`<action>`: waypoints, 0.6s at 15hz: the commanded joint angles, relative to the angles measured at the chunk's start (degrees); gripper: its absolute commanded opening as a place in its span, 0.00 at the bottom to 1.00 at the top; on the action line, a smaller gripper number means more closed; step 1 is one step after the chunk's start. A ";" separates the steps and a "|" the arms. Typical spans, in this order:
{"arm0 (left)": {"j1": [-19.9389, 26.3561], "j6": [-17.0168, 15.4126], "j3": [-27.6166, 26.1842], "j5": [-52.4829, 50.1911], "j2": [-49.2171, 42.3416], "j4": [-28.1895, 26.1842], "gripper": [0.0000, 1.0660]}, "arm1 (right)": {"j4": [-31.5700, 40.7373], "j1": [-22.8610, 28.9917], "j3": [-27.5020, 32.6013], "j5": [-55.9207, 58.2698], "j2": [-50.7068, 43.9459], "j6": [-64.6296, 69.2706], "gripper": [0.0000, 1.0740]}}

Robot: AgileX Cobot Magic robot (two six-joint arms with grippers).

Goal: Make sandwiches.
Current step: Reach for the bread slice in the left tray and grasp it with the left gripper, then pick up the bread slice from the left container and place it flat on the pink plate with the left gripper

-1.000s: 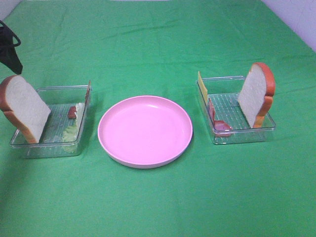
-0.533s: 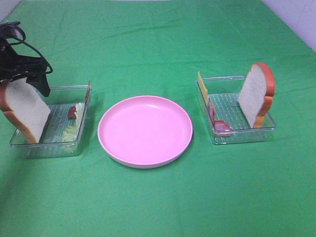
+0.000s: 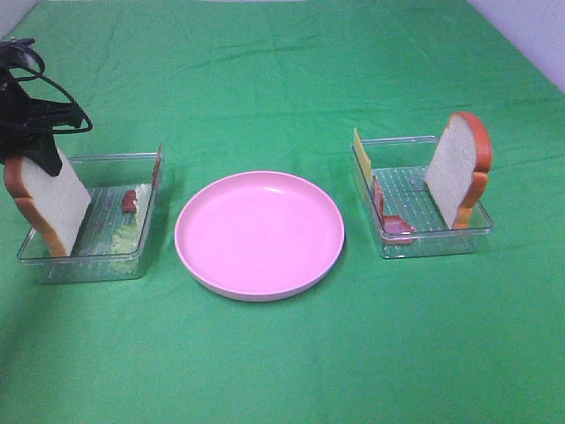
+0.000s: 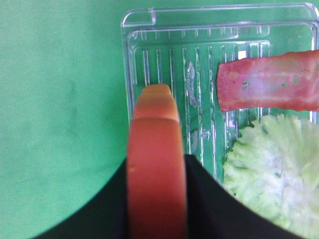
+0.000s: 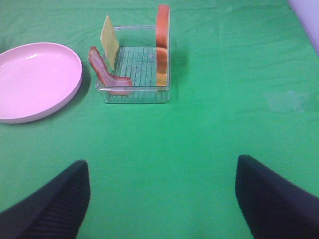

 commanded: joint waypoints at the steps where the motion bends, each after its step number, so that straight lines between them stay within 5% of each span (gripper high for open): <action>1: -0.29 -0.52 -0.40 1.66 -0.17 -0.17 0.00 | -0.23 -0.29 0.17 -0.52 -0.40 -0.11 0.71; 6: -0.29 -1.78 -1.26 4.30 -6.02 -0.52 0.00 | -0.23 -0.29 0.17 -0.52 -0.40 -0.11 0.71; 9: -0.29 -1.78 -1.26 5.61 -20.23 -2.18 0.00 | -0.23 -0.29 0.17 -0.52 -0.40 -0.11 0.71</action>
